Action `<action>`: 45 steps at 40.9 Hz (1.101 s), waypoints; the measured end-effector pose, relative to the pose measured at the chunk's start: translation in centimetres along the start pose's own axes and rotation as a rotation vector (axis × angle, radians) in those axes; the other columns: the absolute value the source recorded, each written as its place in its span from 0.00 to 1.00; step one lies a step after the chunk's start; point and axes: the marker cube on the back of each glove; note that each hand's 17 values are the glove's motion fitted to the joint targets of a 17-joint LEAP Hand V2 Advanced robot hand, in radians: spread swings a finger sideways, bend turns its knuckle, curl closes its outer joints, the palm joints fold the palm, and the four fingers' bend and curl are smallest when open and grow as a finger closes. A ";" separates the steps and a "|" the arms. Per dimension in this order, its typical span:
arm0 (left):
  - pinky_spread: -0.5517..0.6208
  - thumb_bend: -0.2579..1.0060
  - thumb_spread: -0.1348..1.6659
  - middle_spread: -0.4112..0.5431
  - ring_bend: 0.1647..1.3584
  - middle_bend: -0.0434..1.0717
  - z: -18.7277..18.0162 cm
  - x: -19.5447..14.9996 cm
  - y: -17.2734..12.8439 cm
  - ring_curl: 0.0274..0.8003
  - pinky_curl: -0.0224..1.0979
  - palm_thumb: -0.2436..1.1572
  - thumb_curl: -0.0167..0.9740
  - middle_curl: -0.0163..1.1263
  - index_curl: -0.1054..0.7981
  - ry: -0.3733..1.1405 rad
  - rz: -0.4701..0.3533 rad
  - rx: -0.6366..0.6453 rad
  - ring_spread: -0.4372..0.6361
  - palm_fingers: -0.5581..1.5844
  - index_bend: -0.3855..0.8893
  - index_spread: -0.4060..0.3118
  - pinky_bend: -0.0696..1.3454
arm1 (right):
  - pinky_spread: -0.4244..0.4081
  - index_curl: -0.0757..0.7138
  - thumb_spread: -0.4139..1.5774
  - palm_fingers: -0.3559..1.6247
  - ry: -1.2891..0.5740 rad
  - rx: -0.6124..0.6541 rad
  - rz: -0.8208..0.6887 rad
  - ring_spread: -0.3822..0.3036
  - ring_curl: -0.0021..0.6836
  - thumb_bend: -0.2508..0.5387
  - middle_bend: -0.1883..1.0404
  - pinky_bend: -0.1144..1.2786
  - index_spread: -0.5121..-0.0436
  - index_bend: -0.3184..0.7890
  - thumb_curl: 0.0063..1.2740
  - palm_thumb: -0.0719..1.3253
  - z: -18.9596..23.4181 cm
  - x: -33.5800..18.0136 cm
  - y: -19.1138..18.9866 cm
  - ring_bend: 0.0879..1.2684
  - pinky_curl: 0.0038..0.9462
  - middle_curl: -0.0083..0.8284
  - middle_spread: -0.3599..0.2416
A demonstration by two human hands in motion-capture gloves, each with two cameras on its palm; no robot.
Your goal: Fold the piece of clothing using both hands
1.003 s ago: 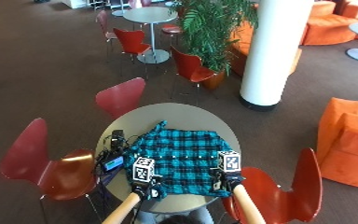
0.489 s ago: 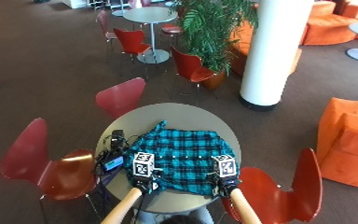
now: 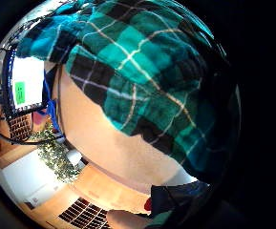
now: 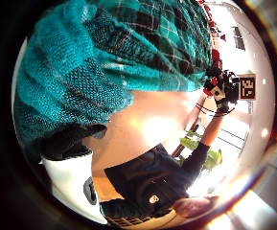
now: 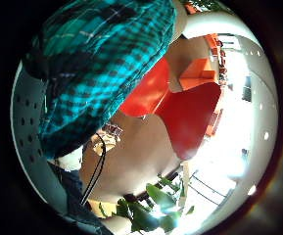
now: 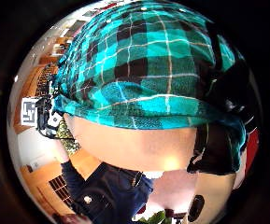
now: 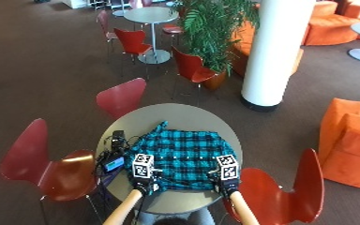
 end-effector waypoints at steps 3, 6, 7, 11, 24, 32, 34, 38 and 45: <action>0.24 0.20 0.56 0.17 0.14 0.24 0.0 0.1 -0.1 0.47 0.40 0.77 0.61 0.45 0.64 -0.022 0.010 0.026 0.18 0.79 0.45 0.20 0.27 | 0.12 0.47 0.60 0.78 0.030 0.011 -0.003 0.21 0.61 0.32 0.32 0.52 0.49 0.47 0.43 0.74 1.7 0.3 -1.3 0.41 0.39 0.55 0.27; 0.23 0.19 0.55 0.17 0.12 0.23 0.4 -0.1 -0.5 0.47 0.41 0.77 0.62 0.45 0.65 -0.048 0.009 0.026 0.18 0.79 0.45 0.20 0.28 | 0.10 0.50 0.59 0.80 0.040 0.029 -0.002 0.19 0.63 0.31 0.33 0.52 0.49 0.45 0.44 0.76 2.4 0.4 -1.4 0.41 0.40 0.57 0.25; 0.23 0.19 0.55 0.17 0.12 0.23 1.0 -0.4 -1.0 0.47 0.41 0.78 0.63 0.45 0.65 -0.053 0.013 0.015 0.18 0.79 0.45 0.20 0.29 | 0.09 0.50 0.59 0.81 0.031 0.028 -0.006 0.19 0.64 0.31 0.34 0.52 0.50 0.44 0.44 0.76 2.2 0.3 -1.0 0.42 0.40 0.57 0.24; 0.22 0.19 0.52 0.17 0.09 0.23 3.8 -0.9 -3.3 0.47 0.42 0.79 0.66 0.46 0.67 -0.032 0.102 -0.037 0.19 0.80 0.46 0.19 0.29 | 0.08 0.51 0.57 0.82 -0.043 -0.023 -0.044 0.17 0.65 0.29 0.36 0.52 0.50 0.42 0.46 0.77 0.1 -0.4 3.2 0.43 0.40 0.60 0.22; 0.20 0.18 0.47 0.17 0.12 0.22 1.8 2.4 6.9 0.50 0.43 0.80 0.72 0.48 0.68 -0.042 0.287 -0.073 0.16 0.82 0.43 0.19 0.32 | 0.10 0.59 0.44 0.82 -0.101 0.063 -0.157 0.18 0.68 0.28 0.41 0.50 0.54 0.46 0.52 0.78 -1.5 2.6 8.2 0.42 0.42 0.63 0.23; 0.16 0.18 0.47 0.12 0.19 0.28 -3.7 4.3 12.5 0.53 0.44 0.78 0.73 0.49 0.64 -0.073 0.364 0.036 0.10 0.86 0.39 0.19 0.40 | 0.12 0.63 0.40 0.82 -0.035 0.090 -0.149 0.19 0.69 0.28 0.42 0.49 0.54 0.46 0.54 0.78 -6.6 3.9 9.7 0.41 0.42 0.65 0.24; 0.15 0.18 0.47 0.11 0.21 0.31 -5.9 4.3 12.4 0.54 0.45 0.78 0.73 0.50 0.63 -0.089 0.353 0.092 0.09 0.86 0.39 0.19 0.41 | 0.12 0.65 0.39 0.83 -0.025 0.089 -0.125 0.19 0.69 0.28 0.42 0.48 0.54 0.47 0.55 0.77 -8.3 4.4 9.0 0.41 0.42 0.65 0.25; 0.14 0.18 0.47 0.09 0.25 0.35 -10.1 3.7 9.6 0.55 0.45 0.77 0.73 0.51 0.61 -0.133 0.263 0.203 0.08 0.86 0.39 0.20 0.42 | 0.13 0.67 0.37 0.83 0.015 0.104 -0.044 0.20 0.70 0.28 0.43 0.48 0.54 0.48 0.56 0.77 -11.1 5.4 5.6 0.41 0.43 0.66 0.26; 0.14 0.18 0.50 0.08 0.31 0.40 -13.7 2.3 -1.9 0.57 0.45 0.77 0.72 0.52 0.59 -0.273 -0.001 0.270 0.07 0.85 0.39 0.20 0.43 | 0.13 0.70 0.36 0.83 -0.016 0.055 0.126 0.20 0.71 0.28 0.44 0.47 0.55 0.48 0.57 0.77 -11.9 6.2 -5.1 0.40 0.43 0.67 0.26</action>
